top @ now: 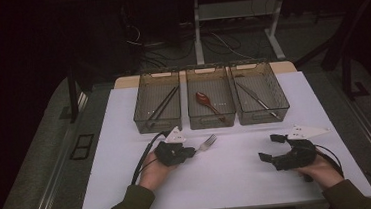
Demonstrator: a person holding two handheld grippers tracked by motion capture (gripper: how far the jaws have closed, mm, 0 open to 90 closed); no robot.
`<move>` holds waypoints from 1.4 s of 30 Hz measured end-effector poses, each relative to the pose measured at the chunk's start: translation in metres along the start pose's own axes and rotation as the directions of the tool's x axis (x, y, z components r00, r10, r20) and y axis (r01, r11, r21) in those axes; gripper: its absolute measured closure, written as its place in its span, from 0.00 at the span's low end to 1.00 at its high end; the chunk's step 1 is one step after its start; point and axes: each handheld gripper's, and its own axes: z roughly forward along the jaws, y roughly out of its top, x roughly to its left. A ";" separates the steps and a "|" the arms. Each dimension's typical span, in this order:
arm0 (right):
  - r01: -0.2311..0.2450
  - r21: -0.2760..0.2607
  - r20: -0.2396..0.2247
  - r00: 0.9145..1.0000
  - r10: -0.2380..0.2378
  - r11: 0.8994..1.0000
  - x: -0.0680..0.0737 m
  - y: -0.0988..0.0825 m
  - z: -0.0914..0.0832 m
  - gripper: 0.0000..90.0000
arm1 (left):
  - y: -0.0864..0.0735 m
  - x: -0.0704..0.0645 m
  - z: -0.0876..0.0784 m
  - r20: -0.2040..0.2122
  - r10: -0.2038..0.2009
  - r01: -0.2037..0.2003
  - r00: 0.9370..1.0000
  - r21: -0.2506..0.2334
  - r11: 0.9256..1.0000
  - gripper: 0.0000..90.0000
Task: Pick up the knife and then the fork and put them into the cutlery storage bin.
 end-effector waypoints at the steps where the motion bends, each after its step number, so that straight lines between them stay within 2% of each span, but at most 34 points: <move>1: -0.017 0.008 -0.001 1.000 0.017 1.000 0.000 0.002 0.000 0.15 | 0.001 -0.002 -0.001 -0.001 -0.007 0.006 1.000 -0.012 1.000 0.94; 3: -0.053 0.024 -0.019 0.998 0.053 0.998 0.001 0.006 0.000 0.15 | 0.004 -0.005 -0.004 0.006 -0.018 0.018 1.000 -0.032 0.999 0.94; 5: -0.067 0.001 -0.061 0.996 0.067 0.998 0.002 0.011 0.001 0.14 | 0.007 -0.010 -0.007 0.011 -0.016 0.016 1.000 -0.046 0.999 0.94; 7: -0.078 0.001 -0.083 0.994 0.078 0.997 0.005 0.017 0.006 0.16 | 0.011 -0.015 -0.009 0.012 -0.007 0.007 1.000 -0.056 0.998 0.94; 9: -0.094 -0.006 -0.105 0.990 0.093 0.996 0.009 0.024 0.012 0.21 | 0.015 -0.020 -0.010 0.011 -0.002 0.002 1.000 -0.062 0.998 0.94; 18: -0.079 -0.018 -0.209 0.975 0.073 0.997 0.032 0.057 0.047 0.46 | 0.031 -0.038 -0.009 0.011 0.017 -0.016 1.000 -0.096 0.995 0.94; 21: -0.073 -0.005 -0.216 0.974 0.070 0.997 0.036 0.066 0.060 0.55 | 0.034 -0.041 -0.010 0.003 0.023 -0.023 1.000 -0.106 0.994 0.94; 24: -0.083 0.012 -0.234 0.969 0.083 0.997 0.038 0.072 0.072 0.65 | 0.035 -0.042 -0.011 -0.001 0.027 -0.027 1.000 -0.115 0.993 0.94; 27: -0.082 0.016 -0.243 0.966 0.084 0.996 0.040 0.076 0.079 0.78 | 0.036 -0.040 -0.013 -0.005 0.021 -0.021 1.000 -0.131 0.991 0.94; 30: -0.094 -0.004 -0.247 0.965 0.090 0.996 0.039 0.079 0.083 0.88 | 0.036 -0.039 -0.014 -0.013 0.024 -0.025 1.000 -0.132 0.991 0.94; 32: -0.116 -0.026 -0.266 0.958 0.105 0.993 0.037 0.082 0.084 0.95 | 0.037 -0.039 -0.013 -0.020 0.012 -0.014 1.000 -0.144 0.989 0.94; 35: -0.121 -0.040 -0.274 0.956 0.106 0.992 0.035 0.086 0.084 0.96 | 0.038 -0.035 -0.014 0.002 -0.015 0.015 1.000 -0.177 0.984 0.94; 36: -0.126 -0.046 -0.279 0.954 0.108 0.991 0.033 0.088 0.084 0.96 | 0.038 -0.033 -0.015 0.013 -0.027 0.029 1.000 -0.188 0.982 0.92; 38: -0.135 -0.057 -0.281 0.953 0.114 0.989 0.029 0.091 0.080 0.96 | 0.038 -0.031 -0.015 0.003 -0.037 0.037 0.999 -0.188 0.982 0.80; 42: -0.134 -0.092 -0.238 0.965 0.108 0.987 0.012 0.101 0.063 0.96 | 0.031 -0.027 -0.022 -0.012 -0.053 0.049 0.999 -0.205 0.978 0.66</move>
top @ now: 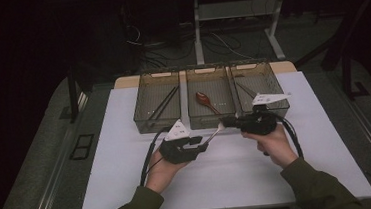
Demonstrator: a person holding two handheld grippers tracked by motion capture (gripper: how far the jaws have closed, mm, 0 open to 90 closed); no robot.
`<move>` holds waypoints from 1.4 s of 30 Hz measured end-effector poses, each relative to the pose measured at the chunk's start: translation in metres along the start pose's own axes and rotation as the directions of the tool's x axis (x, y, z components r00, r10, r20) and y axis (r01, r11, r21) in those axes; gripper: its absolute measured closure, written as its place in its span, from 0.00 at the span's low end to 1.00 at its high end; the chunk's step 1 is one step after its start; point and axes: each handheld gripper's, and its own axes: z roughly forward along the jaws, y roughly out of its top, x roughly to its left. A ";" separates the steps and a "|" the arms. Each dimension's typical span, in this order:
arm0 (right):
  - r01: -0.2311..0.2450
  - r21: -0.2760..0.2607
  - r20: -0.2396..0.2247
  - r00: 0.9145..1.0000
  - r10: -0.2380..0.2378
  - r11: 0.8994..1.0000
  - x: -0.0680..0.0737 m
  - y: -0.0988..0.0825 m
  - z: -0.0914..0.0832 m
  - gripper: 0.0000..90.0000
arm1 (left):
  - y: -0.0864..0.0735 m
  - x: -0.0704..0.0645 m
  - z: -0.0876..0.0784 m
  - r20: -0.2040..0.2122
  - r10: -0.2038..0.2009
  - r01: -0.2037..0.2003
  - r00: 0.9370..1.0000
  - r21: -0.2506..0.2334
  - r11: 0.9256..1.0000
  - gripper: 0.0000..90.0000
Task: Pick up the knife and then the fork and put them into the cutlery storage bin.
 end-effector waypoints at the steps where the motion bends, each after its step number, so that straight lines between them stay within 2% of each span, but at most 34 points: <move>1: -0.002 -0.009 0.011 1.000 0.002 1.000 -0.004 0.004 -0.006 0.96 | -0.002 0.001 -0.003 -0.002 0.003 -0.003 1.000 -0.007 1.000 0.63; 7: -0.008 -0.054 0.100 0.995 0.013 0.999 -0.027 0.023 -0.042 0.96 | -0.015 0.008 -0.025 0.009 0.006 -0.006 1.000 -0.026 1.000 0.51; 10: -0.006 -0.078 0.148 0.989 0.018 0.997 -0.038 0.032 -0.058 0.96 | -0.022 0.012 -0.036 0.010 -0.005 0.006 1.000 -0.035 0.999 0.45; 14: -0.002 -0.098 0.206 0.978 0.022 0.995 -0.053 0.044 -0.080 0.96 | -0.032 0.014 -0.047 0.004 -0.009 0.009 1.000 -0.026 1.000 0.39; 18: -0.003 -0.124 0.263 0.964 0.035 0.992 -0.067 0.054 -0.104 0.96 | -0.043 0.015 -0.055 0.001 -0.018 0.018 1.000 -0.016 1.000 0.33; 22: -0.003 -0.123 0.332 0.942 0.044 0.992 -0.082 0.061 -0.124 0.96 | -0.052 0.016 -0.060 -0.012 -0.029 0.028 1.000 -0.010 1.000 0.23; 25: -0.014 -0.122 0.363 0.930 0.058 0.992 -0.094 0.063 -0.134 0.96 | -0.057 0.016 -0.062 -0.015 -0.036 0.036 0.999 -0.010 0.999 0.17; 28: -0.009 -0.095 0.407 0.912 0.047 0.995 -0.104 0.064 -0.134 0.96 | -0.061 0.017 -0.061 -0.022 -0.039 0.039 0.999 -0.009 0.999 0.13; 32: -0.027 -0.054 0.425 0.904 0.048 0.998 -0.116 0.062 -0.124 0.96 | -0.061 0.017 -0.058 -0.024 -0.030 0.030 0.999 -0.009 1.000 0.03; 37: -0.050 0.016 0.423 0.906 0.039 0.999 -0.127 0.059 -0.105 0.96 | -0.062 0.015 -0.057 -0.020 -0.029 0.028 0.999 -0.009 1.000 0.00; 42: -0.084 0.058 0.411 0.910 0.053 0.995 -0.134 0.056 -0.092 0.95 | -0.061 0.014 -0.056 -0.013 -0.024 0.024 1.000 -0.004 1.000 0.00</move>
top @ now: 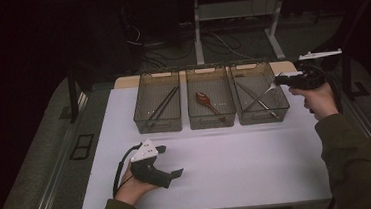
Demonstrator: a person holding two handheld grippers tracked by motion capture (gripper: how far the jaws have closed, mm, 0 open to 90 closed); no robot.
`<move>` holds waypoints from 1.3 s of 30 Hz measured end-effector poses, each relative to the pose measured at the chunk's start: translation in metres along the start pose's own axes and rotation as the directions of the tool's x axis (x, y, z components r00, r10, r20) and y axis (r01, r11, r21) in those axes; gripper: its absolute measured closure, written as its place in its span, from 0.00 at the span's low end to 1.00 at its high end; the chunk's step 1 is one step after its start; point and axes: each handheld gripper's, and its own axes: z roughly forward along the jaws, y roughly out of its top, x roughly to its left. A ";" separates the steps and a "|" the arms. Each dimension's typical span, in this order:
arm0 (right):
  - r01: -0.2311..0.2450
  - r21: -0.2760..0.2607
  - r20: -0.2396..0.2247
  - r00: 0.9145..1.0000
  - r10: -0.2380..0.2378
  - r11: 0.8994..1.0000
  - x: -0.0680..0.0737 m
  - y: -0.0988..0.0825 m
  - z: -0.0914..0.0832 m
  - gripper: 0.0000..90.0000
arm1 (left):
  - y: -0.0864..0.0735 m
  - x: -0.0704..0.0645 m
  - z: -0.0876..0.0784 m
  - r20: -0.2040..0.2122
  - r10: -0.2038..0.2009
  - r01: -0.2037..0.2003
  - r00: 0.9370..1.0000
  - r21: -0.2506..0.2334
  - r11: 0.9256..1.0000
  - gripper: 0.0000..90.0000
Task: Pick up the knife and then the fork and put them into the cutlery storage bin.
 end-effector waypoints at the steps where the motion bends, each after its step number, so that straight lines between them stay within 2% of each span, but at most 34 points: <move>1: -0.003 0.009 0.000 1.000 0.003 1.000 0.000 0.000 0.002 0.95 | 0.000 0.000 0.000 0.000 -0.001 0.001 1.000 0.000 1.000 0.00; 5: -0.003 0.045 -0.009 1.000 0.003 0.999 -0.001 -0.002 0.011 0.95 | 0.000 0.000 0.001 0.004 0.002 -0.002 1.000 0.004 1.000 0.00; 11: -0.030 0.048 -0.022 0.999 0.031 0.998 -0.007 -0.003 0.018 0.94 | 0.001 0.000 0.001 0.002 0.001 -0.001 1.000 0.000 1.000 0.00; 18: -0.008 0.075 0.056 0.998 0.004 0.997 -0.018 -0.005 0.035 0.87 | 0.001 -0.001 0.003 0.005 0.005 -0.005 1.000 0.011 1.000 0.00; 20: 0.009 0.078 0.081 0.997 -0.015 0.997 -0.019 -0.005 0.039 0.77 | 0.001 -0.001 0.003 0.006 0.005 -0.005 1.000 0.011 1.000 0.00; 24: 0.007 0.068 0.145 0.989 -0.017 0.998 -0.025 -0.008 0.040 0.56 | 0.001 0.000 0.002 0.005 0.006 -0.007 1.000 0.010 1.000 0.00; 28: -0.003 0.044 0.171 0.985 -0.004 0.999 -0.029 -0.009 0.034 0.47 | 0.001 0.000 0.002 0.005 0.006 -0.007 1.000 0.011 1.000 0.00; 31: 0.007 0.038 0.170 0.985 -0.013 0.999 -0.028 -0.010 0.030 0.42 | 0.001 -0.001 0.003 0.004 0.009 -0.009 1.000 0.012 1.000 0.00; 35: 0.025 0.028 0.135 0.990 -0.029 0.999 -0.020 -0.010 0.022 0.36 | 0.001 -0.001 0.003 -0.004 0.012 -0.011 1.000 0.014 1.000 0.00; 39: 0.045 0.003 0.071 0.996 -0.045 0.999 -0.005 -0.011 0.012 0.33 | 0.001 -0.001 0.003 -0.005 0.013 -0.013 1.000 0.015 1.000 0.00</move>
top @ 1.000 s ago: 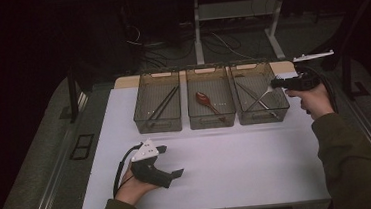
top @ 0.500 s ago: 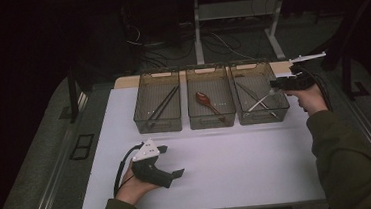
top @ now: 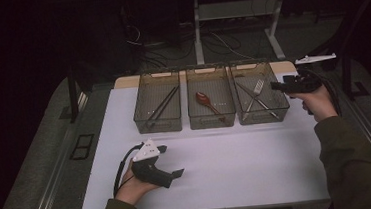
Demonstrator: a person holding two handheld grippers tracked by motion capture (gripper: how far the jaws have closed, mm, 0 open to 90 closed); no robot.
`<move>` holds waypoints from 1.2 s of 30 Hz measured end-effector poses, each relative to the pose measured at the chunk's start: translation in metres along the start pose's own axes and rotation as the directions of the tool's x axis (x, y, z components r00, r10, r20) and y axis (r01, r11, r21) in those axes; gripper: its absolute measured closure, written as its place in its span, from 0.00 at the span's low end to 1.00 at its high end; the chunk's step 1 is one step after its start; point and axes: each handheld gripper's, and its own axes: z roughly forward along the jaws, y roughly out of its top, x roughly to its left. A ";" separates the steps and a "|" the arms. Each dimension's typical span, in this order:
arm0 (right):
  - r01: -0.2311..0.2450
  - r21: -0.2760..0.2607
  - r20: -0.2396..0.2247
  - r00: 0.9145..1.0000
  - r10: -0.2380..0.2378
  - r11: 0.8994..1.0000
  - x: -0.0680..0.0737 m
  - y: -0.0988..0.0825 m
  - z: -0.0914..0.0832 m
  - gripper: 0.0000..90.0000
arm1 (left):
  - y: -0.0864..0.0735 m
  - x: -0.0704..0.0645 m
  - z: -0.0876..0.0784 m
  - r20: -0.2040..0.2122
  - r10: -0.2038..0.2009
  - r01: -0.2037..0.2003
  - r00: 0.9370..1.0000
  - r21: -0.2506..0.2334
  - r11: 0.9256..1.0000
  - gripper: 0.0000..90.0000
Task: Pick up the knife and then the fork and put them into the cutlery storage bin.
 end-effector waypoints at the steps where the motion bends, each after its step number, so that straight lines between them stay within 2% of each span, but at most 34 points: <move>1: 0.012 -0.006 -0.010 1.000 -0.012 1.000 0.004 -0.001 -0.003 0.33 | 0.000 0.000 0.000 -0.001 0.001 -0.001 1.000 0.001 1.000 0.00; 8: 0.068 -0.039 -0.081 0.994 -0.071 0.997 0.035 -0.012 -0.019 0.24 | 0.000 0.000 -0.002 -0.015 0.000 0.000 1.000 0.004 1.000 0.00; 18: 0.144 -0.072 -0.128 0.980 -0.152 0.987 0.079 -0.045 -0.033 0.15 | -0.001 0.001 -0.003 -0.024 0.003 -0.003 1.000 0.017 1.000 0.00; 21: 0.151 -0.072 -0.141 0.977 -0.160 0.986 0.091 -0.058 -0.037 0.15 | -0.002 0.001 -0.003 -0.024 0.001 -0.001 1.000 0.018 1.000 0.00; 23: 0.153 -0.074 -0.155 0.974 -0.163 0.985 0.096 -0.066 -0.039 0.15 | -0.002 0.001 -0.003 -0.024 -0.001 0.001 1.000 0.018 1.000 0.00; 29: 0.145 -0.089 -0.161 0.974 -0.158 0.985 0.108 -0.093 -0.043 0.14 | -0.001 0.001 -0.004 -0.024 0.000 0.001 1.000 0.014 1.000 0.00; 36: 0.143 -0.094 -0.193 0.968 -0.159 0.985 0.117 -0.125 -0.047 0.14 | -0.001 0.001 -0.004 -0.023 0.002 -0.002 1.000 0.009 1.000 0.00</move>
